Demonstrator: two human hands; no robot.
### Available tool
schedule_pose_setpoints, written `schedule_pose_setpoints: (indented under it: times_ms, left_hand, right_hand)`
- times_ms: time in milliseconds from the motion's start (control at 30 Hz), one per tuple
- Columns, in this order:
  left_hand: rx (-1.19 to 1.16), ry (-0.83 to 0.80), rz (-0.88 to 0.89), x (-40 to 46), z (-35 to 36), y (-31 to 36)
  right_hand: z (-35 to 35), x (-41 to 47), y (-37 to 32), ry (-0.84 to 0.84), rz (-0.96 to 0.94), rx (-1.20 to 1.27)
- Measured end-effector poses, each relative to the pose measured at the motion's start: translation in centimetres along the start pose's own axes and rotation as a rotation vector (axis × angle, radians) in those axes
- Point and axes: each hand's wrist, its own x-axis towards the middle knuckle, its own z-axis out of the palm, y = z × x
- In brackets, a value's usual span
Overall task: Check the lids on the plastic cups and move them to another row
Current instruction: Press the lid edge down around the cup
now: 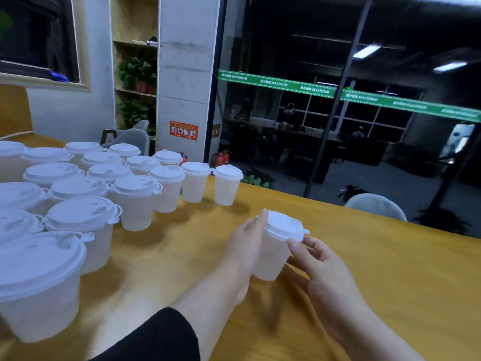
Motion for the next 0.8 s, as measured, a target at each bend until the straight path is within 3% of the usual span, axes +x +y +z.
schedule_pose_setpoints:
  times_ms: [233, 333, 500, 633, 800]
  left_hand:
    - [0.005, -0.113, 0.010, -4.1, 5.4, -2.4]
    - [0.080, -0.141, 0.066, -4.3, 4.9, -2.4]
    - [0.145, -0.147, 0.227, -4.0, 3.9, -2.2]
    - [0.170, -0.186, 0.276, -3.9, 4.1, -2.1]
    - [0.143, -0.224, 0.272, -3.6, 4.2, -2.3]
  right_hand:
    - [-6.8, -5.1, 0.0, 0.043, -0.116, -0.235]
    - [-8.2, -5.6, -0.1, -0.014, -0.156, -0.306]
    - [-9.8, -4.4, -0.9, 0.049, -0.225, -0.375]
    - [-10.2, -4.3, -0.9, -0.040, -0.341, -0.437]
    - [-10.4, -4.8, -1.5, 0.073, -0.446, -0.498]
